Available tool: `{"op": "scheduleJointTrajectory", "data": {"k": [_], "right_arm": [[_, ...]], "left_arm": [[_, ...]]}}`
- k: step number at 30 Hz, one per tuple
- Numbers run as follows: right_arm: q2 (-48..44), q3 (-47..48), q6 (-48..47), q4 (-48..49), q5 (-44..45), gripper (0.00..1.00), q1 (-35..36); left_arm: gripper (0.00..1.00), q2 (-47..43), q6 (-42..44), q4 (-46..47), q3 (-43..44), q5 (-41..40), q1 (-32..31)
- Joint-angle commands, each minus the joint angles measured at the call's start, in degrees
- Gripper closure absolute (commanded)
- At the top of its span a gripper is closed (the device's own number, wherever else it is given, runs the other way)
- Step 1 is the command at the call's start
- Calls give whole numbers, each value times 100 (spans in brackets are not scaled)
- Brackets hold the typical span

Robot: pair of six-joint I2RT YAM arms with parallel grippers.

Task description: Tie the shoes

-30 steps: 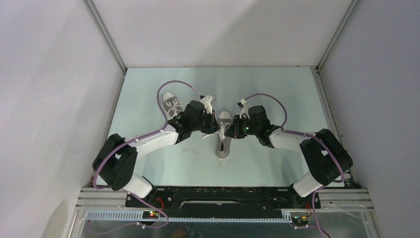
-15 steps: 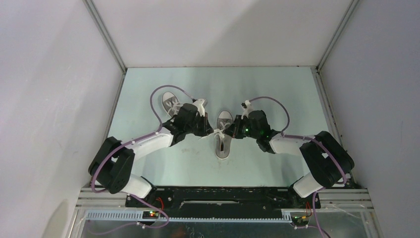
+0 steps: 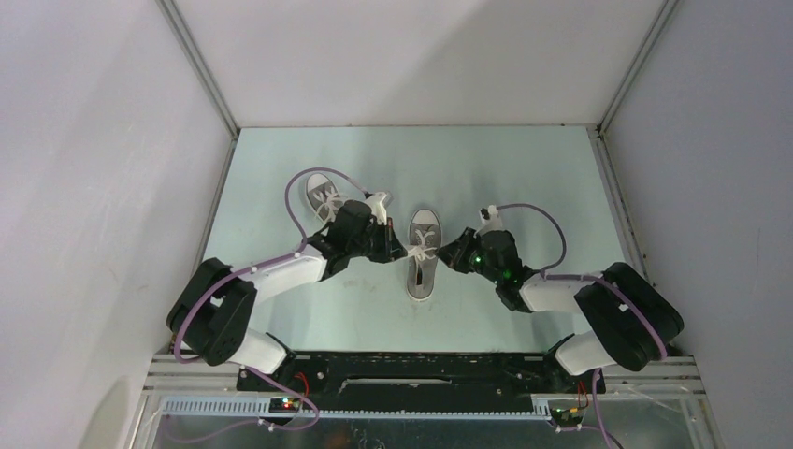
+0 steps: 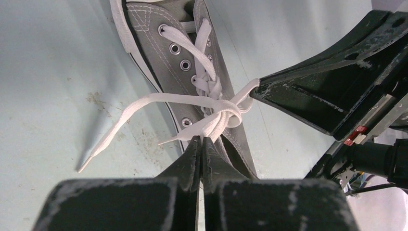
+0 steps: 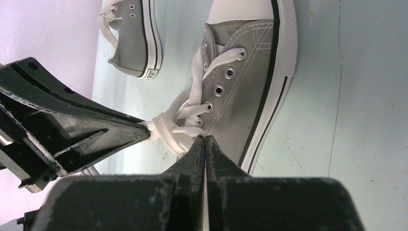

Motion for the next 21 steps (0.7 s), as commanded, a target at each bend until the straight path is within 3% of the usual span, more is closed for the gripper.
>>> {"op": "scheduleJointTrajectory", "data": {"k": [1, 10, 16, 21], "right_arm": [[-125, -115, 298, 561, 508, 100, 153], [-110, -367, 492, 680, 716, 100, 218], [-34, -382, 335, 767, 373, 100, 228], [-234, -280, -119, 406, 175, 79, 220]], "left_arm": [[100, -208, -77, 194, -50, 145, 37], [100, -318, -41, 97, -130, 122, 223], [100, -256, 51, 163, -43, 357, 261], [100, -177, 170, 88, 132, 554, 266]]}}
